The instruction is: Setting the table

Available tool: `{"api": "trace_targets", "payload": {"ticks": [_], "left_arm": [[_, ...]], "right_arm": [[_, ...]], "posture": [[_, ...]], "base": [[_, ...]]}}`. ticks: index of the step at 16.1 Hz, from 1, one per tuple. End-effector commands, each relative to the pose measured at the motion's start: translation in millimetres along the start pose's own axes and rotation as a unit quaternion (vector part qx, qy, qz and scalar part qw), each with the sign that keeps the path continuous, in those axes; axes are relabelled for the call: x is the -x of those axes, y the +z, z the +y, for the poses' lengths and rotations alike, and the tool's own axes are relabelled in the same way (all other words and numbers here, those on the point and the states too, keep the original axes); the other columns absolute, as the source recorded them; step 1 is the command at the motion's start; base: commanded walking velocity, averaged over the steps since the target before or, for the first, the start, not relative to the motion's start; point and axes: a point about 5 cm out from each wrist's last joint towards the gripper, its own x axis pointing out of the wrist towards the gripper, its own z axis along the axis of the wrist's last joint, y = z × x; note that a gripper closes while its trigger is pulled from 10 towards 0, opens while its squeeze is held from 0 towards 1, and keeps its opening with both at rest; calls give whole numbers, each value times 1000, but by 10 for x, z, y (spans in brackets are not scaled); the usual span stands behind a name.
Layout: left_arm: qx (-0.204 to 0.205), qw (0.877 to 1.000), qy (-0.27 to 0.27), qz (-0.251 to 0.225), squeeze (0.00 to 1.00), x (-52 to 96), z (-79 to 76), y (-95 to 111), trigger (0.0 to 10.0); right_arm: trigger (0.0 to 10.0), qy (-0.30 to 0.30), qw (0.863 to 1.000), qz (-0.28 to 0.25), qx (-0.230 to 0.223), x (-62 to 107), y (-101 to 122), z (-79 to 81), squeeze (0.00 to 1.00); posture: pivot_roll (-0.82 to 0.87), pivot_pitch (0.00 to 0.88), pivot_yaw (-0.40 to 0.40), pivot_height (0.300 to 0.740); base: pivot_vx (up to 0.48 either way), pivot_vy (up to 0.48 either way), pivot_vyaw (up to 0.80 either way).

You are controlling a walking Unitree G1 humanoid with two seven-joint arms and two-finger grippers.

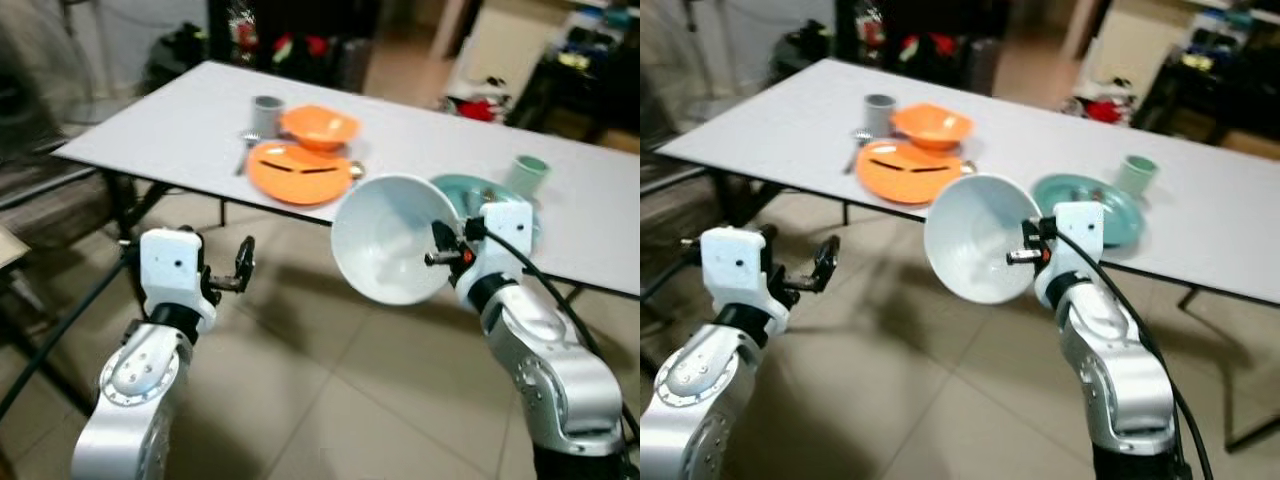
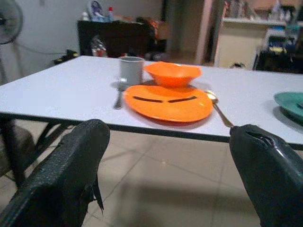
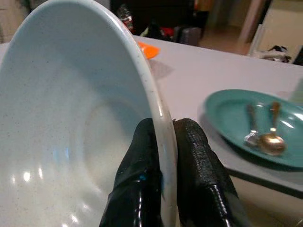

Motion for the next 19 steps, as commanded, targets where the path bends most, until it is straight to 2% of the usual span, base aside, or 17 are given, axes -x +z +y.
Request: {"api": "trace_targets", "payload": {"ticks": [1,3,9,17,19], "left_arm": [[6,1000,-11,-4,0,-28,-54,20,10000],[5,1000,-11,-6,0,-39,-50,25,10000],[8,1000,-7,-17,0,-102,-44,68,10000],[10,1000,-7,-19,0,-118,-50,73,10000],[11,1000,3,-23,0,-110,-21,84,10000]], "right_arm": [[10000,-20,1000,-16,6,13,73,-95,0],[10000,-17,1000,-20,5,2,88,-86,0],[10000,-8,999,-31,14,-34,138,-43,0],[10000,-8,999,-38,19,-36,166,-44,0],[10000,0,999,-45,22,-84,213,-7,0]], "posture": [[-96,0,-73,740],[-97,0,-75,740],[-92,0,-78,740],[-86,0,-81,740],[-83,0,-90,740]], "base": [[300,0,-800],[313,0,-497],[339,0,0],[345,0,0],[345,0,0]]}}
